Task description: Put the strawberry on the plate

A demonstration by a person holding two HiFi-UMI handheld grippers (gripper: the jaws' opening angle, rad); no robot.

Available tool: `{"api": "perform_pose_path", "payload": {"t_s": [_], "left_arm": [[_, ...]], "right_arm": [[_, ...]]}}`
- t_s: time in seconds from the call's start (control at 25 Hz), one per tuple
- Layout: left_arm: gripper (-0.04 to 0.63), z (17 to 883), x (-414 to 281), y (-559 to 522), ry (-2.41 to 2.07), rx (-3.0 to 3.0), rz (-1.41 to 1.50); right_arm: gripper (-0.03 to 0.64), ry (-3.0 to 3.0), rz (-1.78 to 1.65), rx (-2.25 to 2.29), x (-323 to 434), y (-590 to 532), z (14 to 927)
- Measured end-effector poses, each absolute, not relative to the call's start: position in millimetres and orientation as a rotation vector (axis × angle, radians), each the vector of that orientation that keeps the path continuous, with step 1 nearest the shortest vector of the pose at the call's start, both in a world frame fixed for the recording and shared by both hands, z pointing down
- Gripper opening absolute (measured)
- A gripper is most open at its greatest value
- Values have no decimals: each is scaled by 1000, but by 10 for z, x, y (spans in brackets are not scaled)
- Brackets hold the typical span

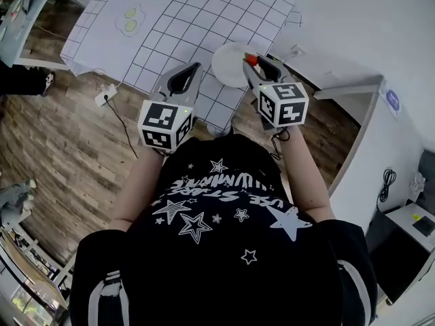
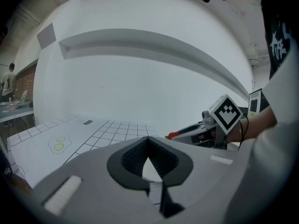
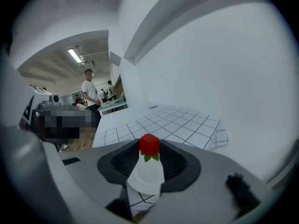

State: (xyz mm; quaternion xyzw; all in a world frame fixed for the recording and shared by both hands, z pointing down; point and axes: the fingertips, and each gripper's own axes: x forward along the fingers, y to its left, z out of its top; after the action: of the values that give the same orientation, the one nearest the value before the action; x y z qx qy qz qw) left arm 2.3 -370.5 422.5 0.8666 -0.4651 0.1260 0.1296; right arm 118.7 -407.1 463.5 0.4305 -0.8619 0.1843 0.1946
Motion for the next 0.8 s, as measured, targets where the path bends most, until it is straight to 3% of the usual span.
{"api": "perform_pose_path", "payload": {"t_s": [0.8], "left_arm": [[9,4821,188,-3862,-1410,2371,524]], "right_arm": [[146,-2356,574,877,1043,-4163,5452]]}}
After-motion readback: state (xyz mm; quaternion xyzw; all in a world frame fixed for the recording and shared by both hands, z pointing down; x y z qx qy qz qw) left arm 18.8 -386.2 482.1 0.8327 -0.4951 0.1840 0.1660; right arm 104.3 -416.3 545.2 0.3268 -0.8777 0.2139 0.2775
